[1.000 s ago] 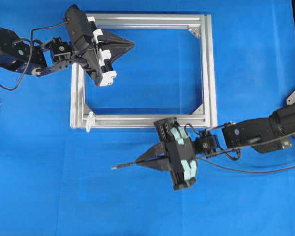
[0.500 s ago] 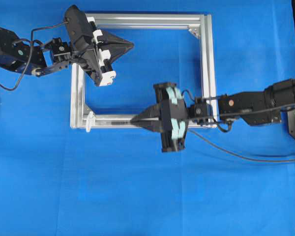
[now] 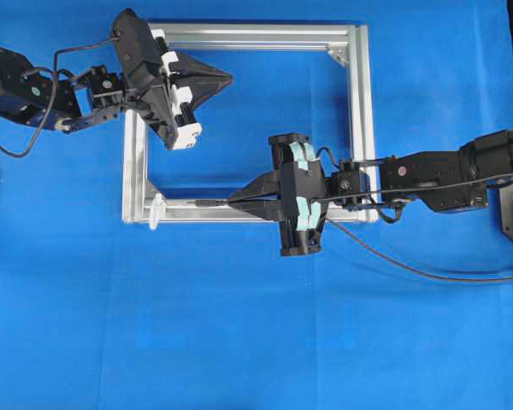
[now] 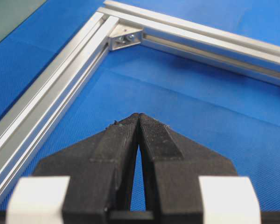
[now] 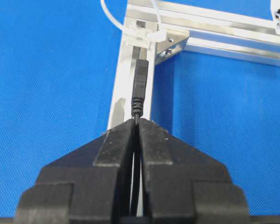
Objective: Insert the wire through the string loop located on the left side.
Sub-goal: 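Move the right gripper left, bringing the plug toward the white loop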
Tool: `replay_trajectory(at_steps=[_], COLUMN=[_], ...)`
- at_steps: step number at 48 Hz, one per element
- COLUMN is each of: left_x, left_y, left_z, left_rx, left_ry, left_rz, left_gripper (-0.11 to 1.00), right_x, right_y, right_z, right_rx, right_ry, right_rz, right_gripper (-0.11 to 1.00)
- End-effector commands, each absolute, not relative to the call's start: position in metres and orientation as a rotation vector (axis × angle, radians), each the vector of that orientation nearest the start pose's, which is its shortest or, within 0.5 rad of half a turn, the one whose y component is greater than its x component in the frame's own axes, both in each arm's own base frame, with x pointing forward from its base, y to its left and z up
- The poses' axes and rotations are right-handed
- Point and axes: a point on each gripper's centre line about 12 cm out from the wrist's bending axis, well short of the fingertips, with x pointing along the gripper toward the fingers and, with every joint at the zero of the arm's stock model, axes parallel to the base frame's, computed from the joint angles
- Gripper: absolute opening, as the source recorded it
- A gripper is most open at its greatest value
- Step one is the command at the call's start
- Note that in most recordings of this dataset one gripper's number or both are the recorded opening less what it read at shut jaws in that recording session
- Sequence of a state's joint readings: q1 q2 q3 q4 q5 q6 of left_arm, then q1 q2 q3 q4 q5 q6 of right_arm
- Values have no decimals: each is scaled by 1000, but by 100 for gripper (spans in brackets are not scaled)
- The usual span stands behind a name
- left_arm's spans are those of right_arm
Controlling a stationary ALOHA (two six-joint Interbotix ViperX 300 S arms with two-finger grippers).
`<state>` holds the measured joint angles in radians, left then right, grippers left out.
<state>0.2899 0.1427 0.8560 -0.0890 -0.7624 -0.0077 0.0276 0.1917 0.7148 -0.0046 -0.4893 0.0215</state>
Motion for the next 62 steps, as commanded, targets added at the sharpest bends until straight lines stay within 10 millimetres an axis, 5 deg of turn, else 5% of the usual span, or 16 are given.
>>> replay_trajectory(at_steps=[1,36,62], left_x=[362,363,363], left_y=[116,116,116], left_z=[151,150,150], left_rx=[-93,-93,-93], left_ry=[179,181,181], left_rz=[357,355,355], left_gripper=[0,0,0], right_x=[411,446,448], right_y=[11,12,13], right_z=[143,141,141], right_rx=[14,18,17], right_ry=[373,376,376], right_rz=[24,23,25], right_gripper=[0,0,0])
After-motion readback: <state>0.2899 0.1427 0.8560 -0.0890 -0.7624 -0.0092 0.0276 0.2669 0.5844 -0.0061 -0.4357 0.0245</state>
